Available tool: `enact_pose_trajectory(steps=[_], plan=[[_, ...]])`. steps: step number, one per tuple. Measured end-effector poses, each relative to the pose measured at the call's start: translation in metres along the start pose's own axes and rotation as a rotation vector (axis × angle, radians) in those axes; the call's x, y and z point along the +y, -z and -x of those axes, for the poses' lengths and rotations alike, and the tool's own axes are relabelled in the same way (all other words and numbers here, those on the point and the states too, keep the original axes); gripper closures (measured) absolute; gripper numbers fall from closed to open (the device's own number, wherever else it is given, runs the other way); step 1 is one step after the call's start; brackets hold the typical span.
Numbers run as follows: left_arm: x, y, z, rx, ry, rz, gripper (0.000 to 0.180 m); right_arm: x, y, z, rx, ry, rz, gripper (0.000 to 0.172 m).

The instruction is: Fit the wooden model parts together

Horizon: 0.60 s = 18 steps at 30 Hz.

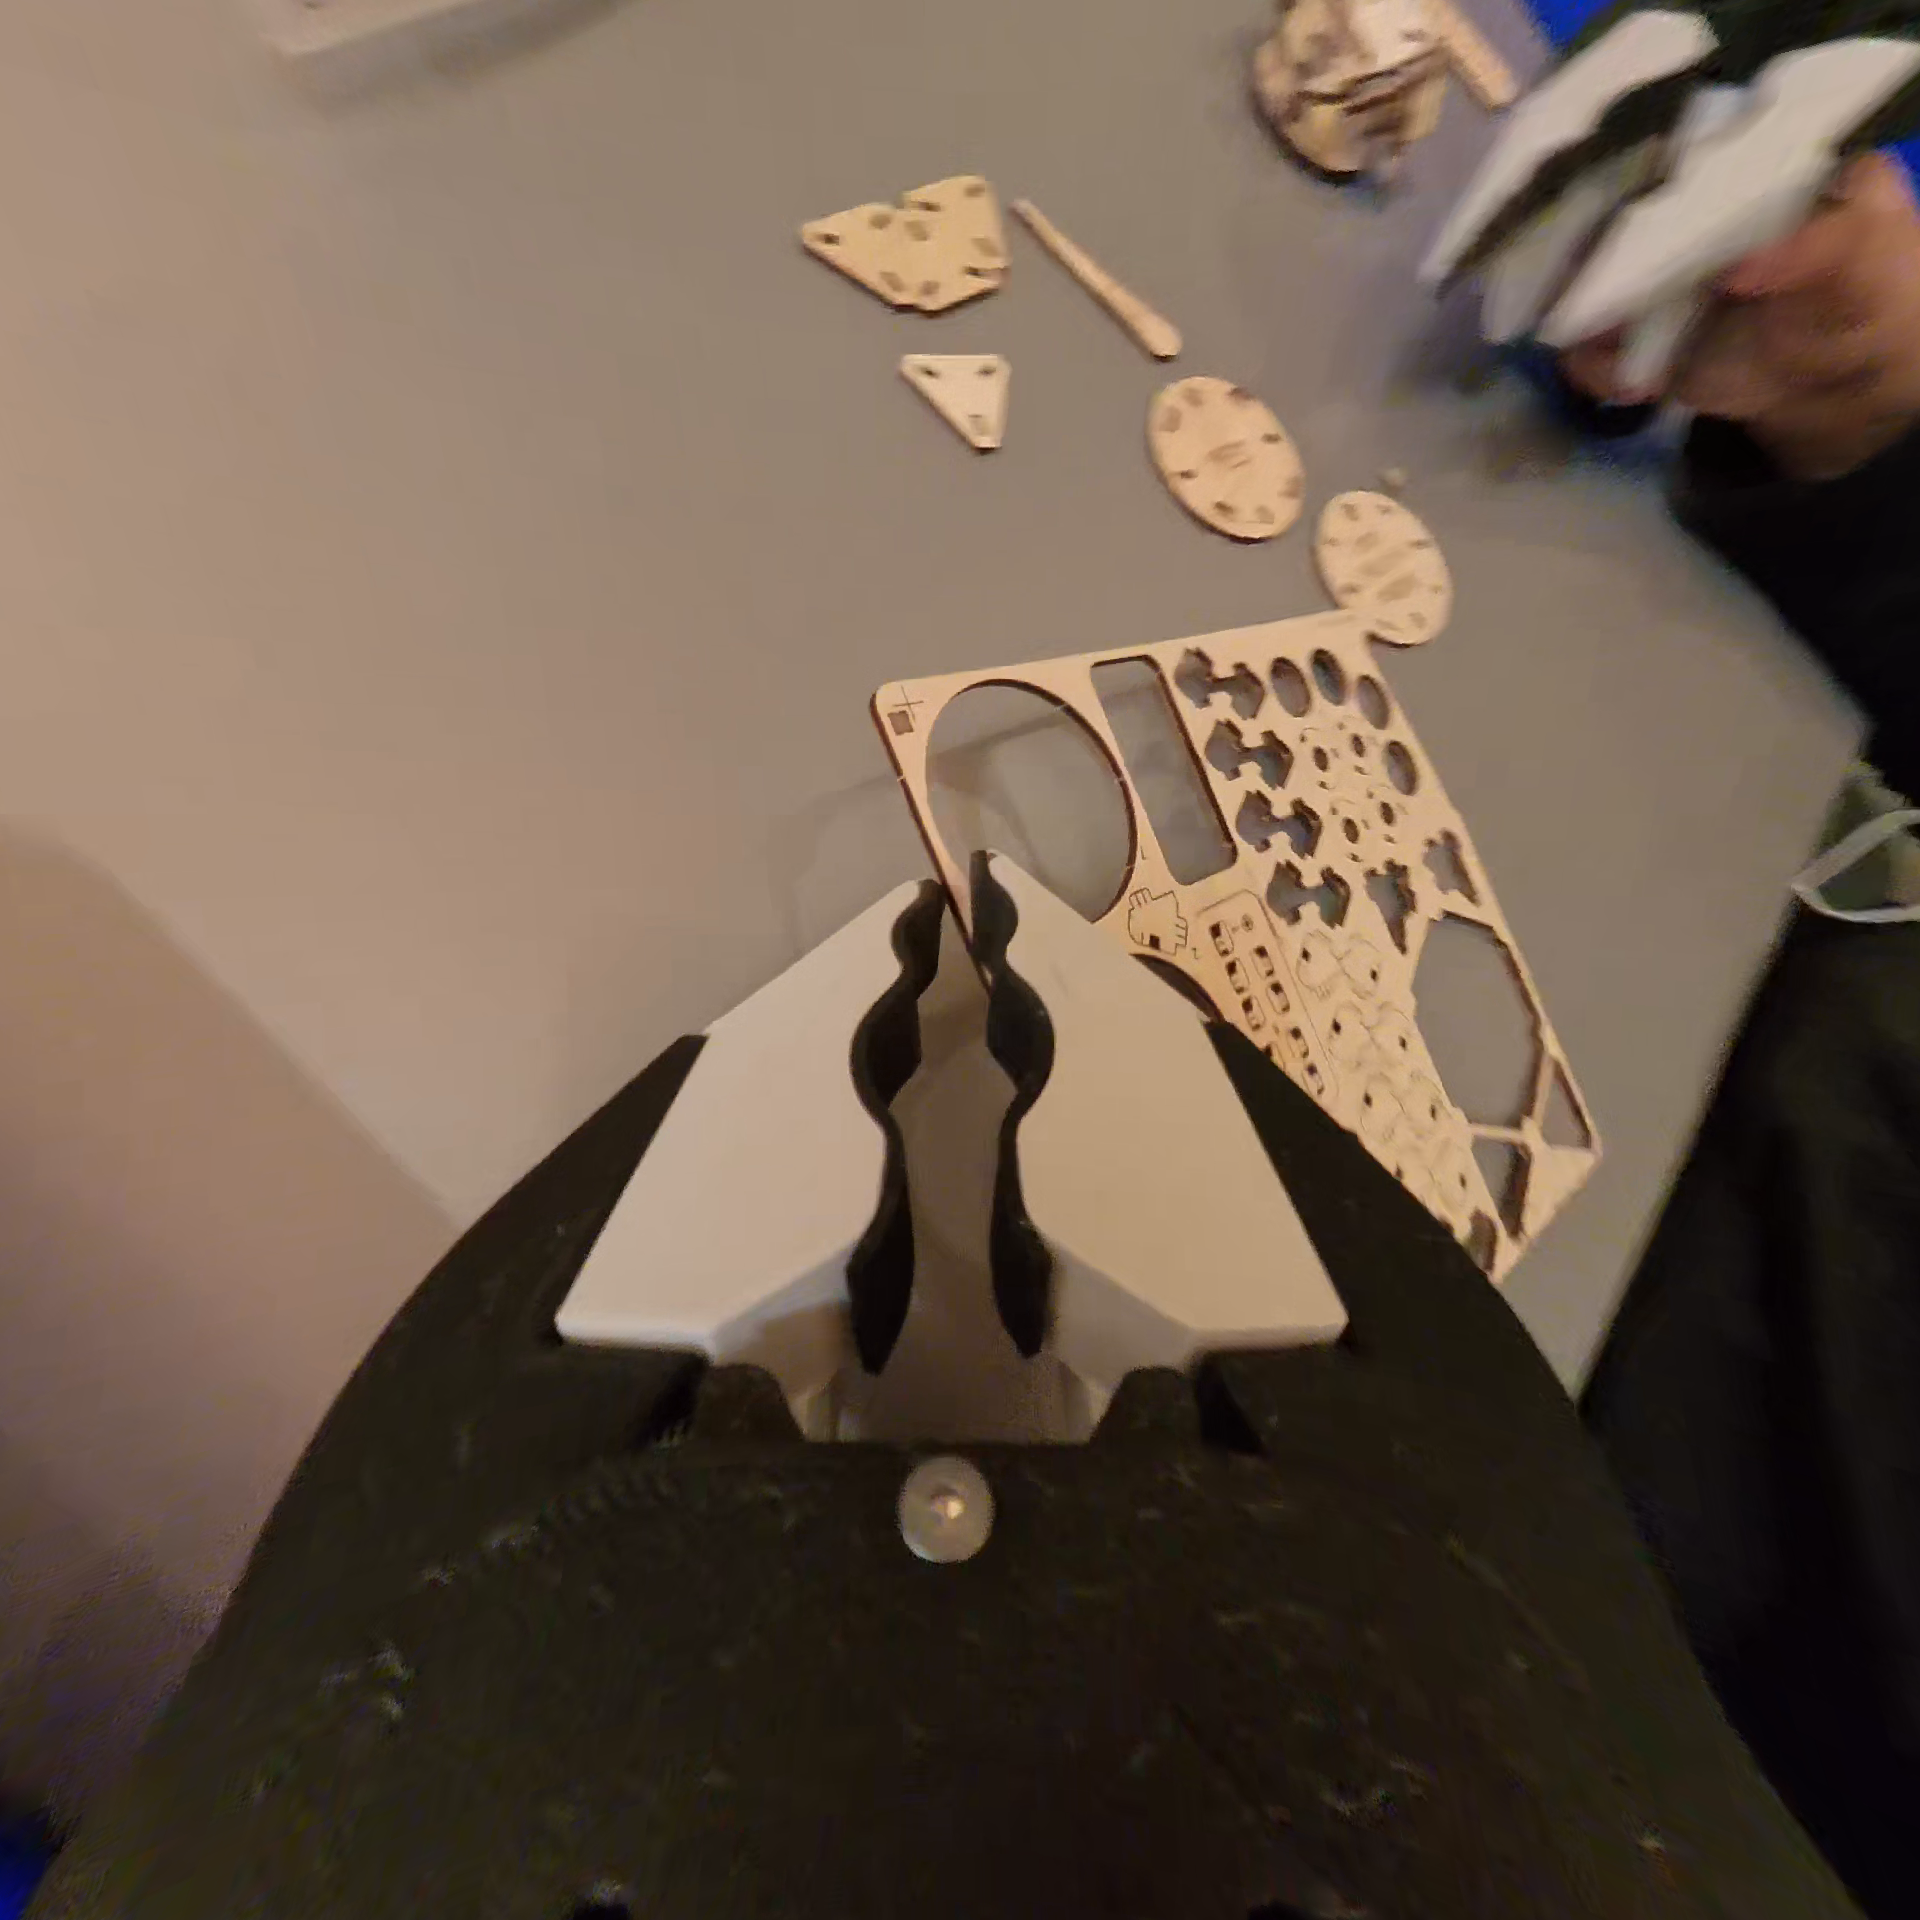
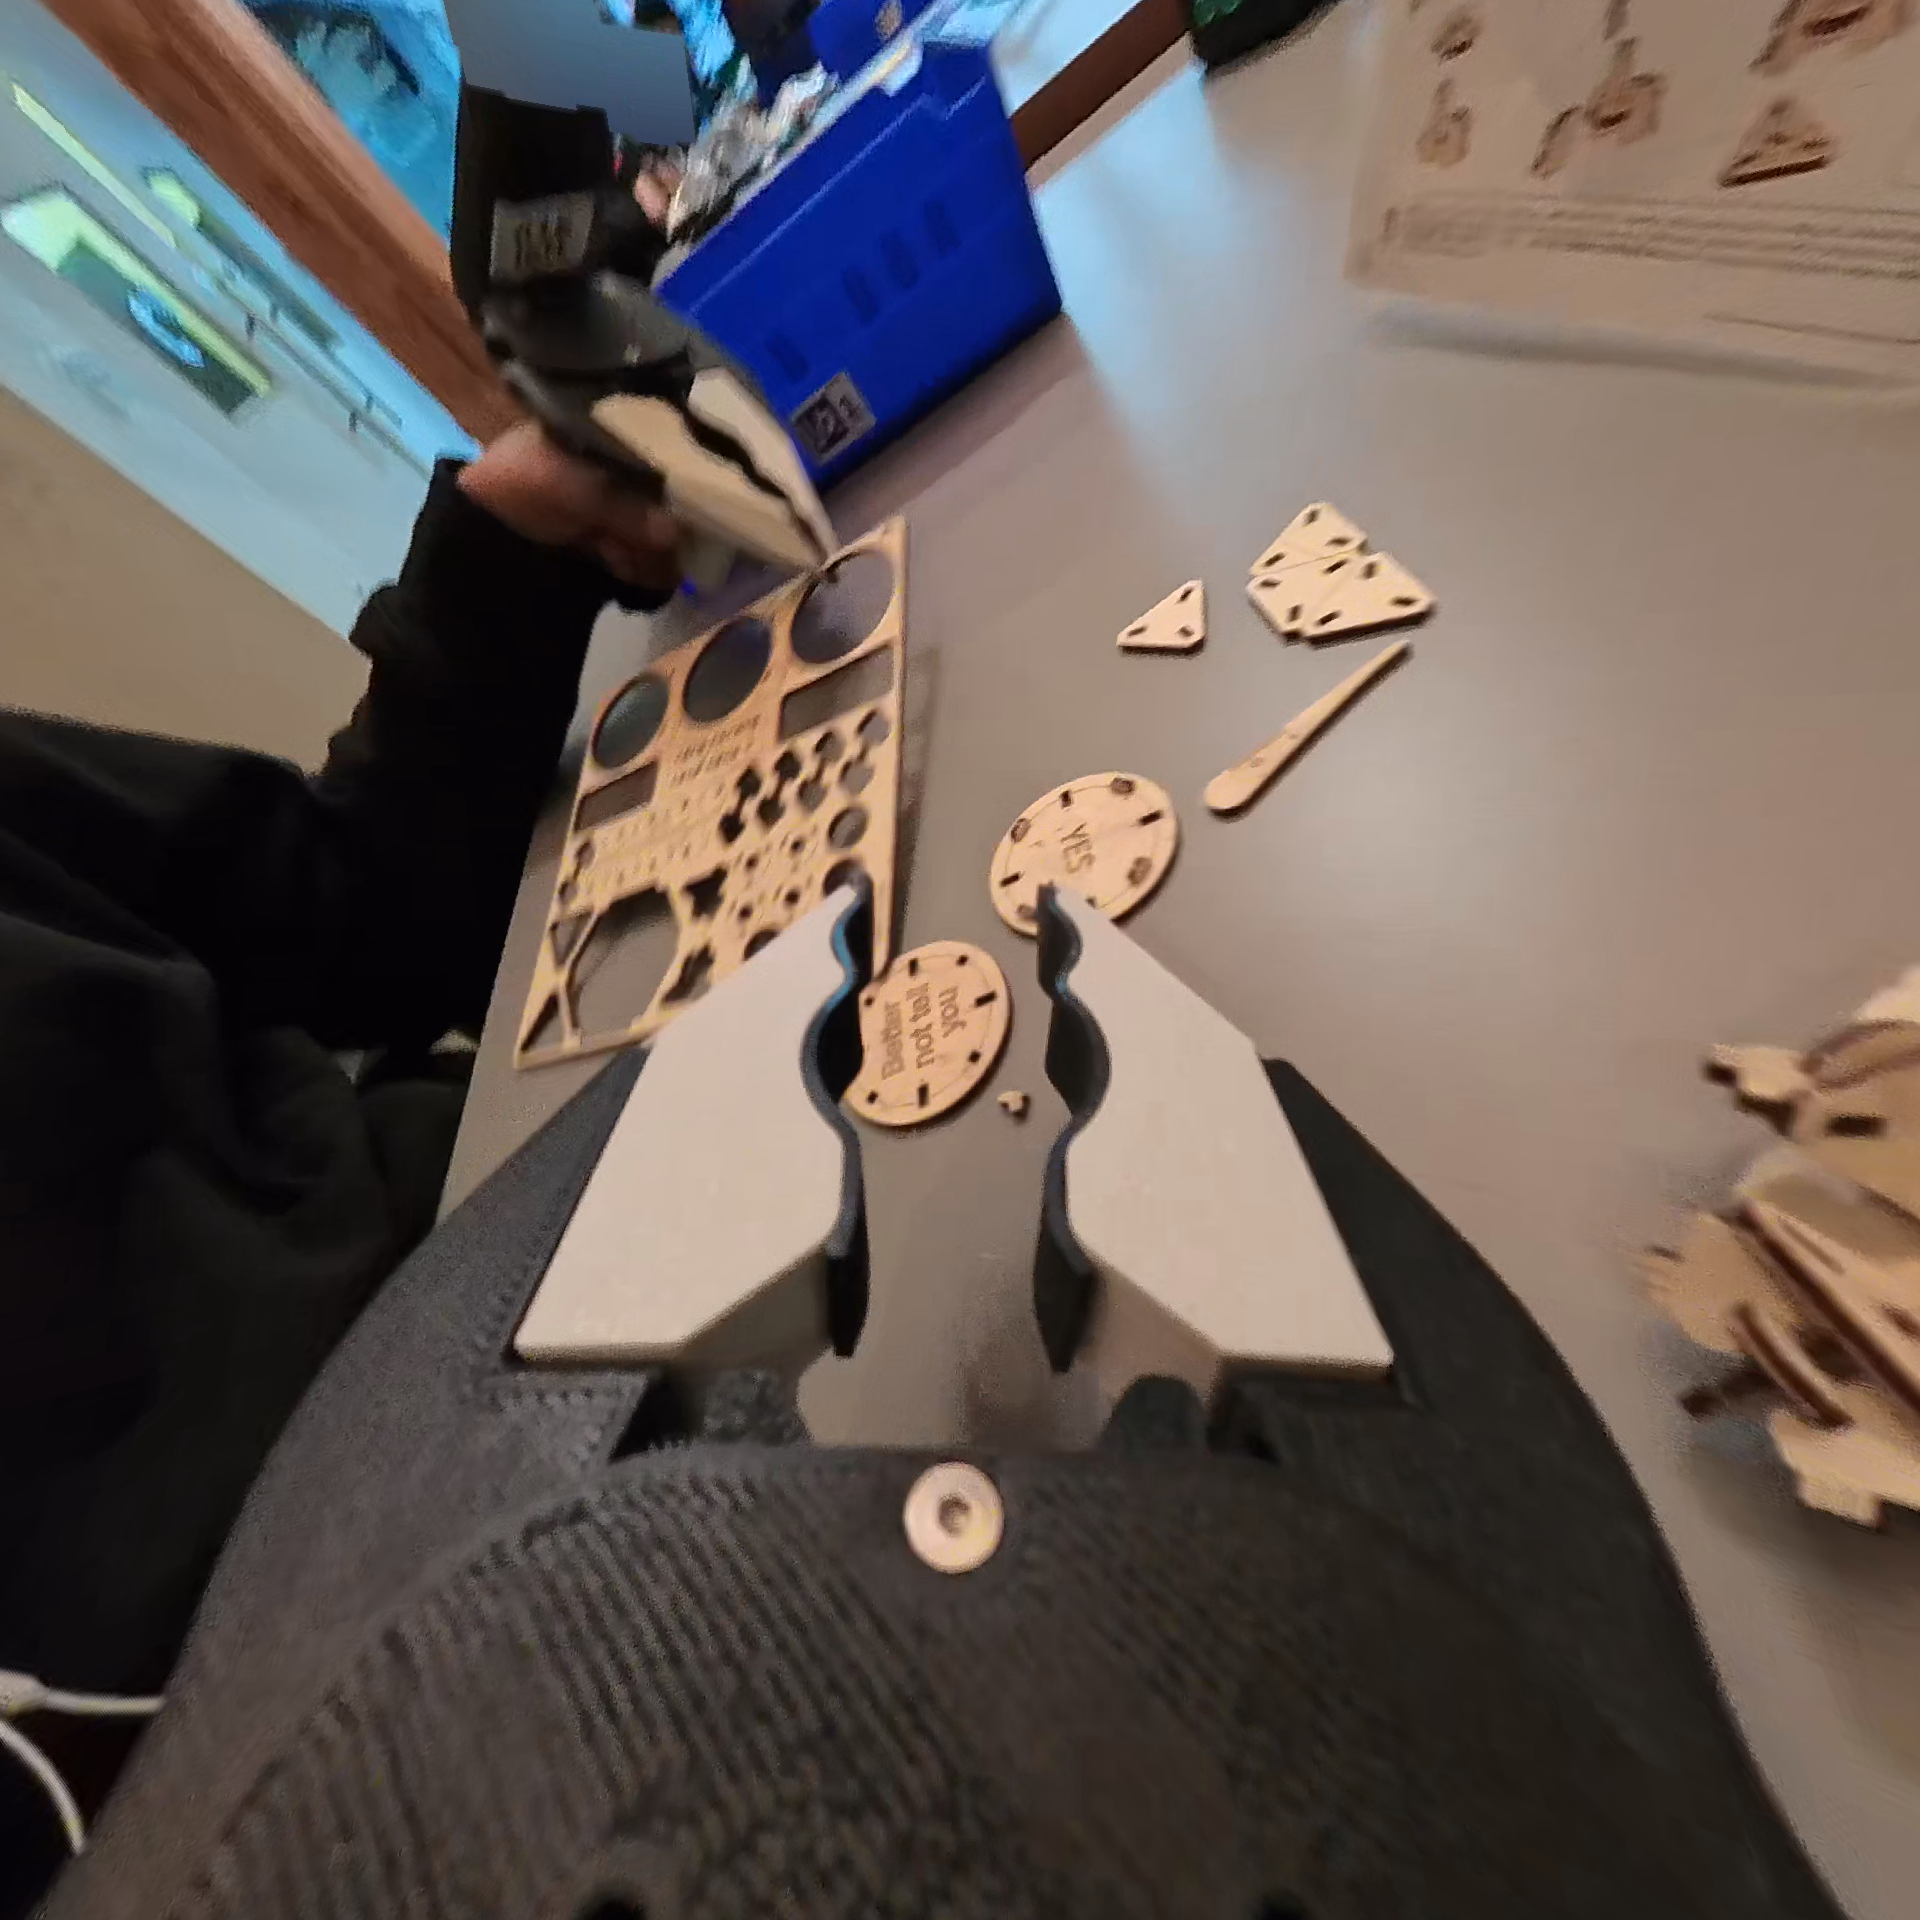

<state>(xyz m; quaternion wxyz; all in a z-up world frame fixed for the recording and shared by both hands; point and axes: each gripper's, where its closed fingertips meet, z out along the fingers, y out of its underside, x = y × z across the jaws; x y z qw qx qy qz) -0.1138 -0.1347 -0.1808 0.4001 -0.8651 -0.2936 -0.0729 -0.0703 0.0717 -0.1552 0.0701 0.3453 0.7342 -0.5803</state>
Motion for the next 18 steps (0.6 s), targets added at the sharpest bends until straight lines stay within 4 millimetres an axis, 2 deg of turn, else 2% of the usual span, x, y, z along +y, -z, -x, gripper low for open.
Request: enact_pose_trajectory(steps=[3,5,7,9,11,12,14,16,18], plan=[[-0.003,0.003,0.048,-0.302,-0.001,0.042,0.180,0.017,-0.010,0.007,0.033,0.128,0.130,0.134],[-0.002,0.006,0.072,-0.484,-0.031,0.083,0.176,0.029,-0.014,0.002,0.129,0.236,0.225,0.127],[-0.004,0.007,0.083,-0.606,-0.073,0.108,0.170,0.037,-0.017,0.004,0.172,0.339,0.291,0.119],[-0.016,0.010,0.082,-0.671,-0.112,0.059,0.169,0.043,-0.022,0.007,0.179,0.395,0.325,0.111],[-0.037,0.012,0.064,-0.636,-0.117,-0.065,0.169,0.049,-0.025,0.007,0.188,0.413,0.355,0.105],[-0.047,0.010,0.047,-0.569,-0.109,-0.130,0.166,0.052,-0.026,0.007,0.187,0.416,0.372,0.104],[-0.058,-0.002,-0.004,-0.335,-0.092,-0.198,0.157,0.057,-0.026,0.008,0.172,0.422,0.394,0.103],[-0.054,-0.021,-0.066,-0.099,-0.112,-0.176,0.148,0.059,-0.026,0.012,0.144,0.439,0.400,0.103],[-0.042,-0.046,-0.117,0.014,-0.179,-0.147,0.149,0.063,-0.026,0.018,0.117,0.453,0.415,0.104]])
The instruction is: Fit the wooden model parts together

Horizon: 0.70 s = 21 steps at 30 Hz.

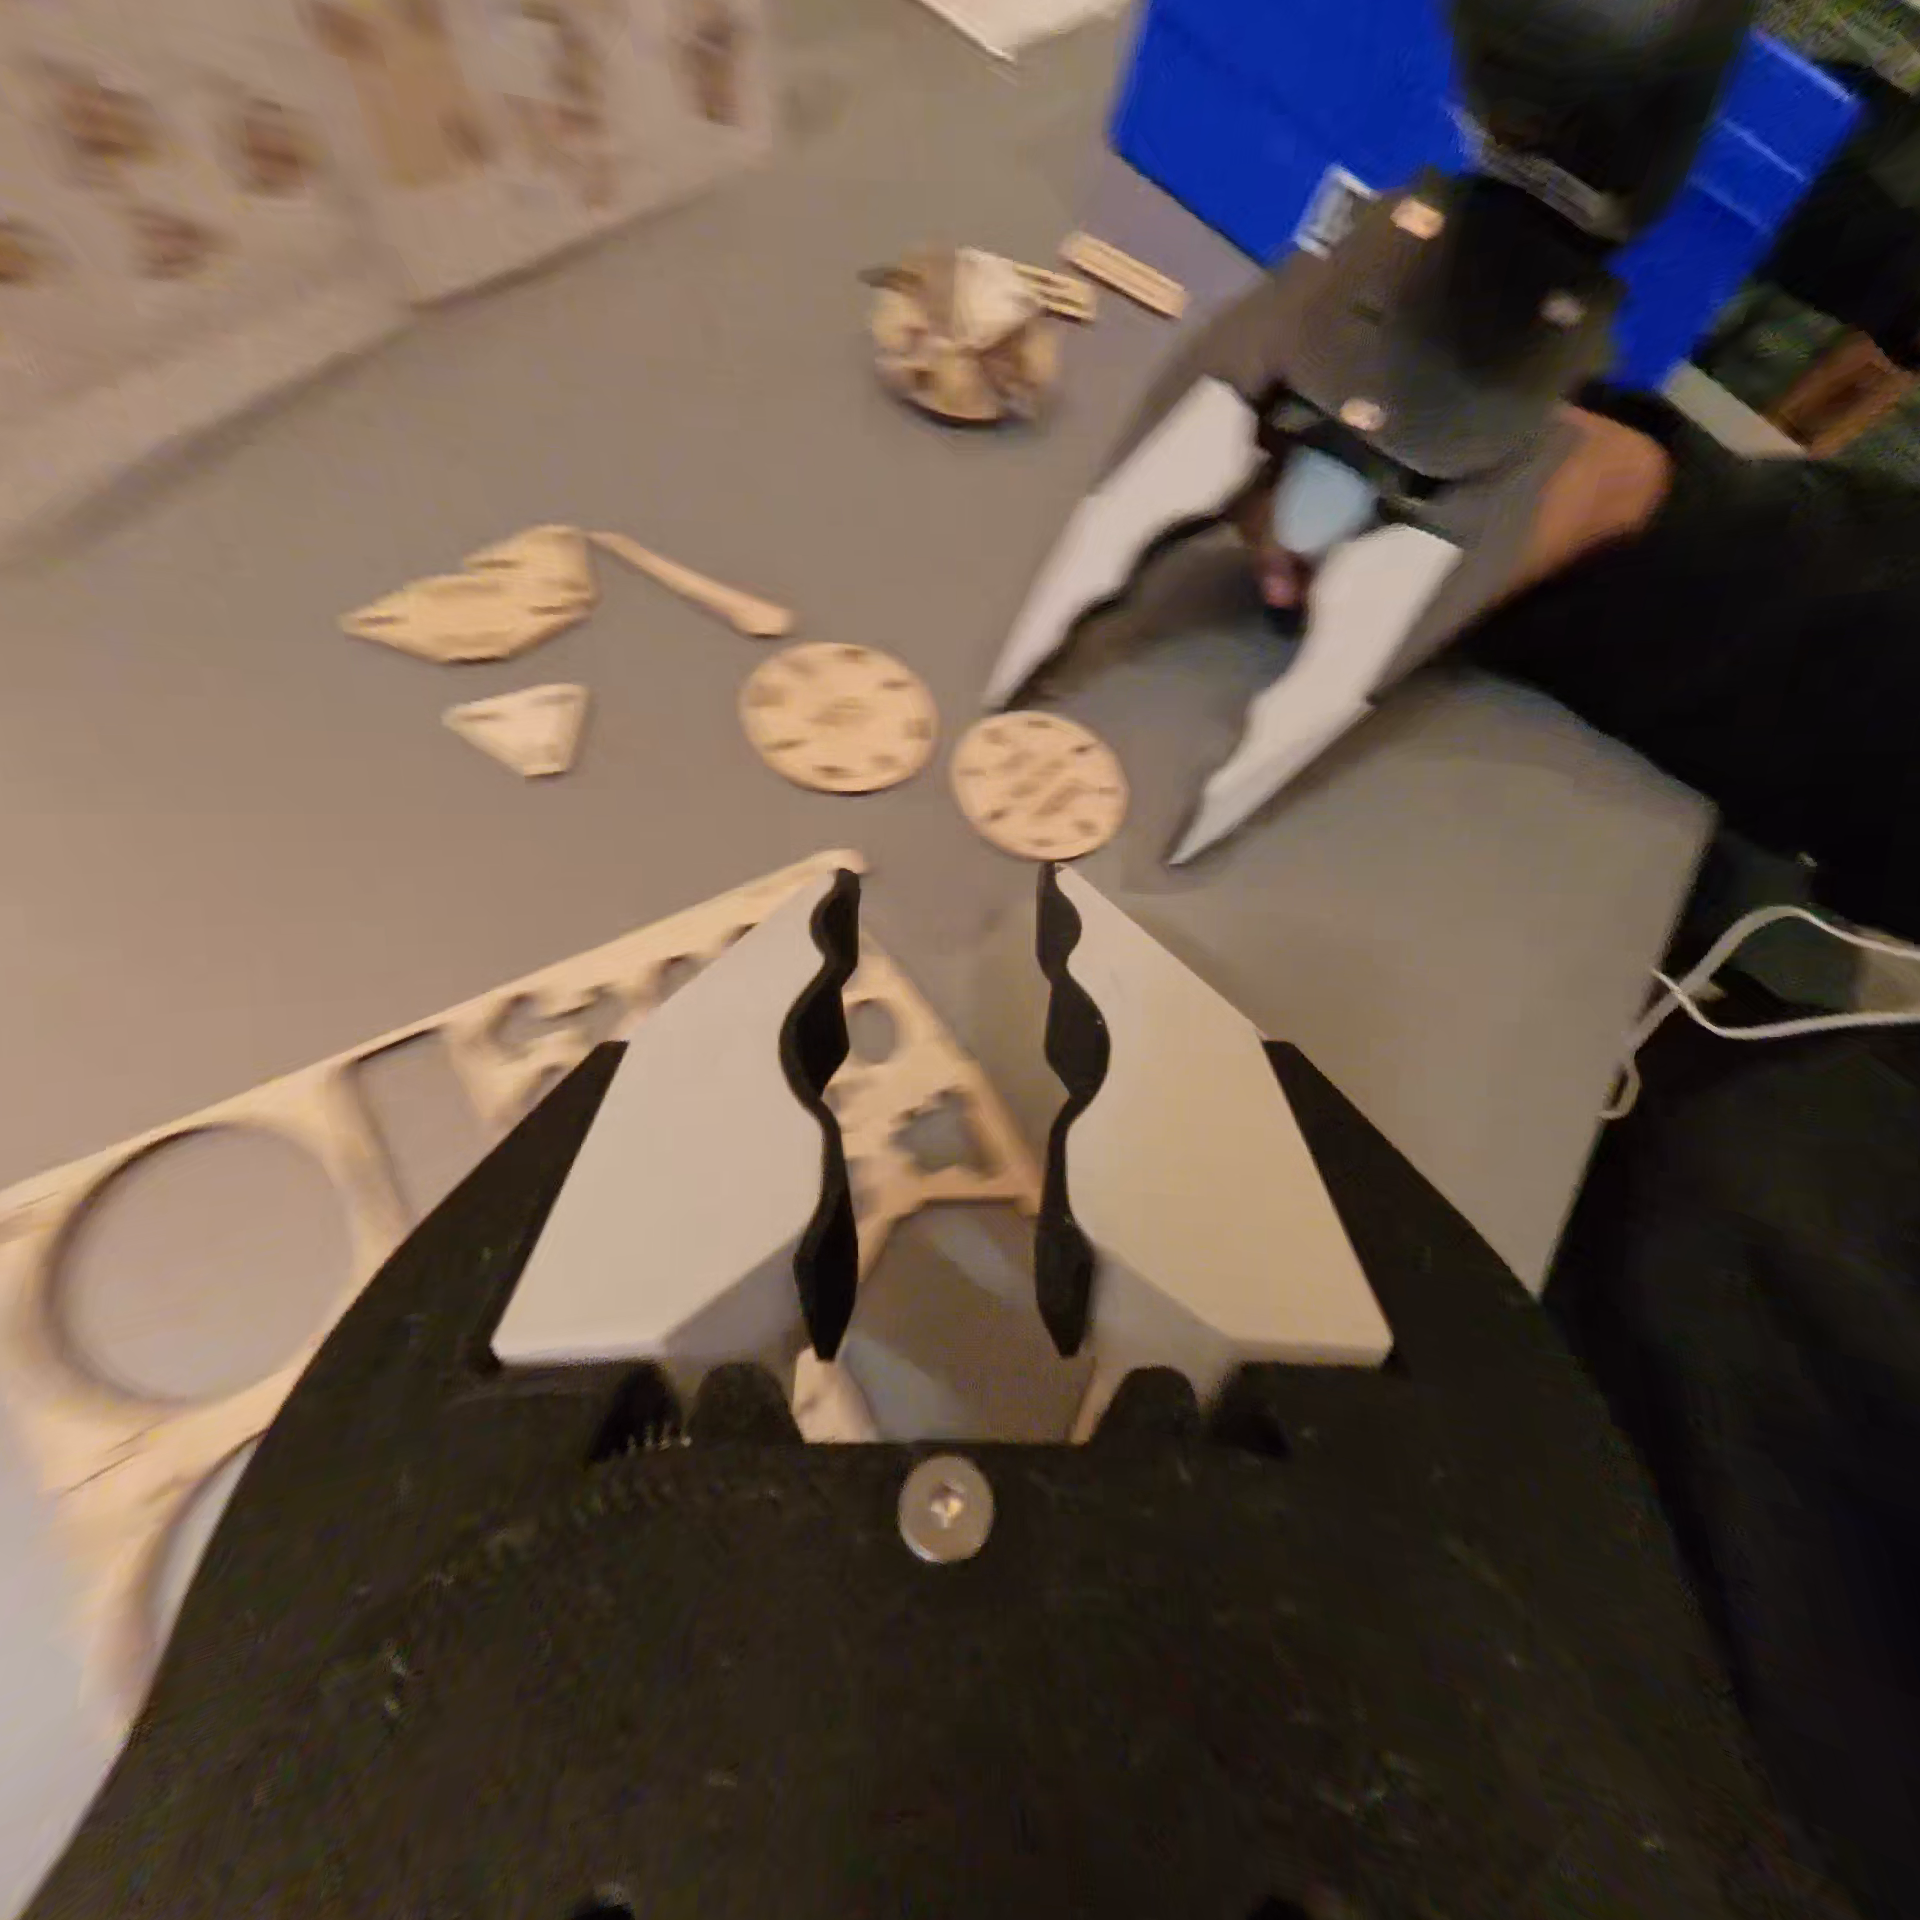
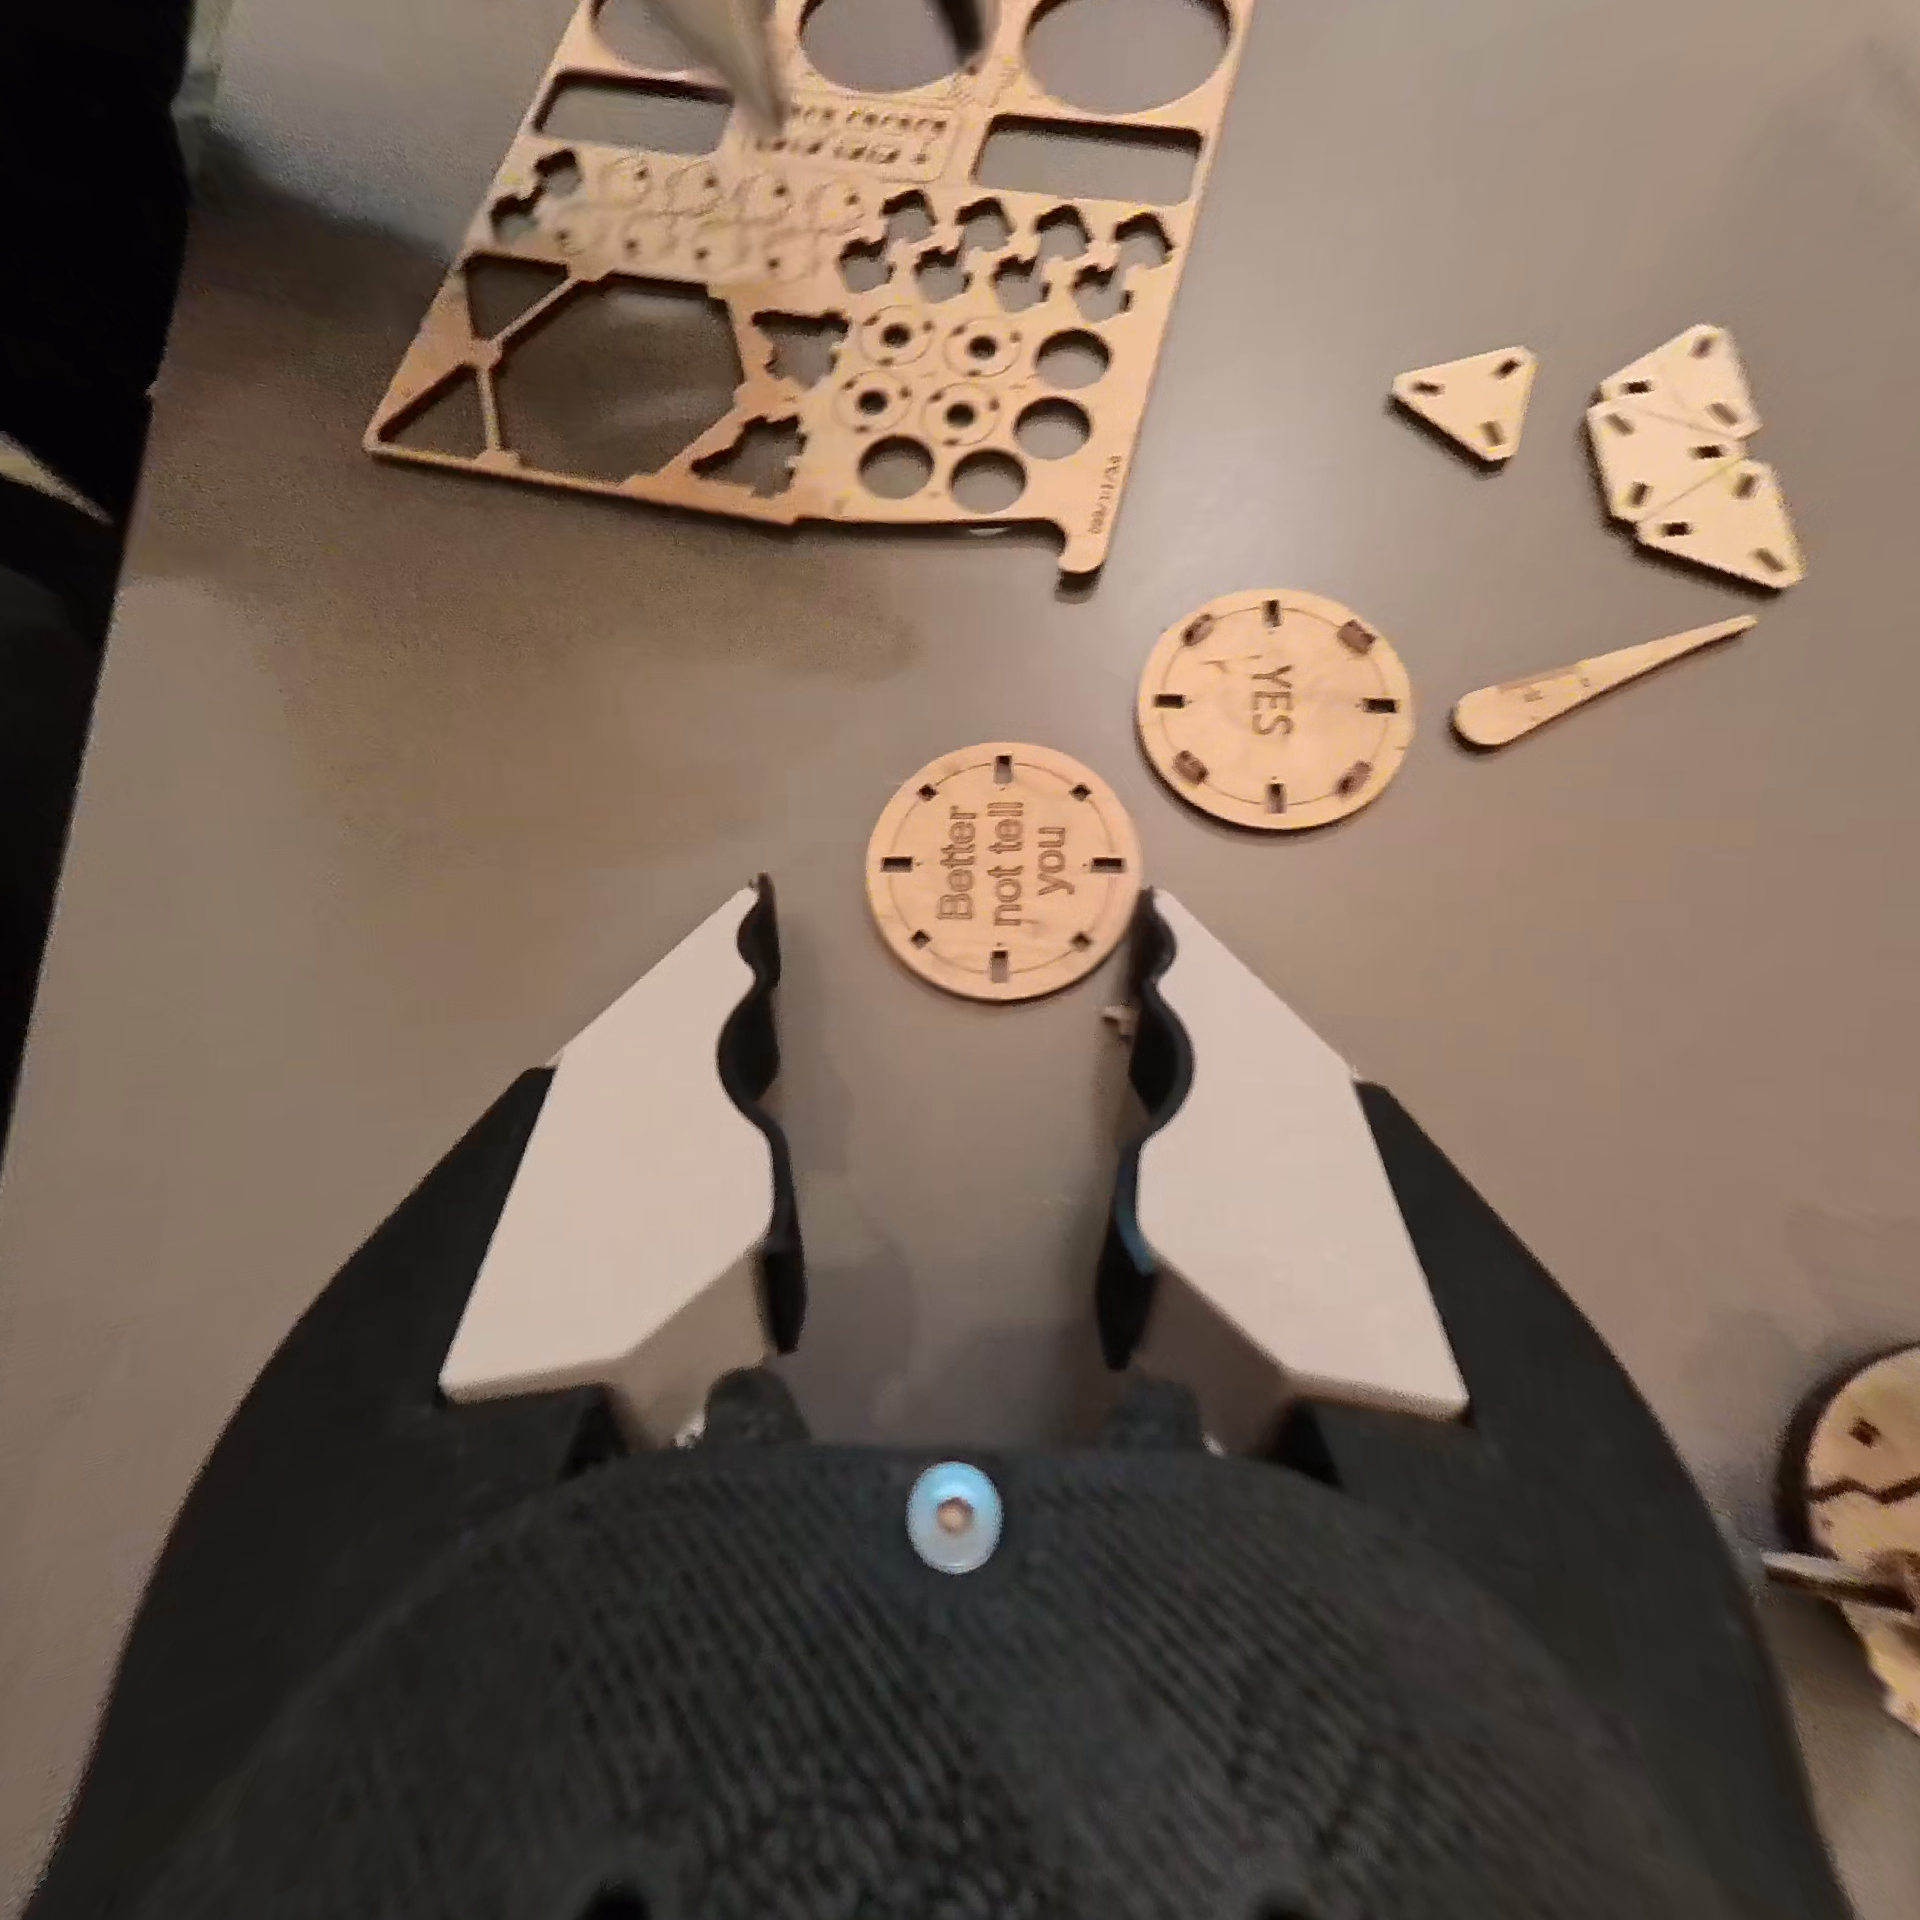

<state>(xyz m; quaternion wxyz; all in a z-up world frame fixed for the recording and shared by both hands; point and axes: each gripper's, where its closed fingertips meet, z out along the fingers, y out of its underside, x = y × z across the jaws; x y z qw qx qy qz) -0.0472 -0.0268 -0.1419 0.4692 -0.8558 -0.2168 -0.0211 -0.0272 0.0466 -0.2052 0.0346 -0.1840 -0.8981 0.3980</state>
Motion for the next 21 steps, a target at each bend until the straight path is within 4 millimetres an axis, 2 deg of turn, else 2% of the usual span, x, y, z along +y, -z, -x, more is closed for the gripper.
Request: enact_pose_trajectory(steps=[3,5,7,11,16,18,21], plan=[[0.024,-0.040,-0.051,0.078,-0.040,0.099,0.159,0.004,0.002,0.010,-0.016,0.026,0.006,0.109],[0.040,-0.054,-0.064,0.074,-0.083,0.190,0.159,0.008,0.006,0.014,-0.004,0.023,0.013,0.113],[0.045,-0.060,-0.054,-0.034,-0.141,0.235,0.159,0.012,0.009,0.018,0.013,0.017,0.002,0.114],[0.045,-0.072,-0.047,-0.088,-0.150,0.236,0.153,0.014,0.010,0.035,-0.018,0.026,-0.039,0.113],[0.044,-0.072,-0.033,-0.194,-0.193,0.251,0.146,0.013,0.009,0.059,-0.135,0.083,-0.037,0.121],[0.045,-0.072,-0.034,-0.182,-0.177,0.253,0.145,0.008,0.010,0.049,-0.067,0.089,-0.060,0.118],[0.047,-0.073,-0.043,-0.106,-0.136,0.245,0.146,-0.006,0.016,0.029,0.023,0.051,-0.154,0.104]])
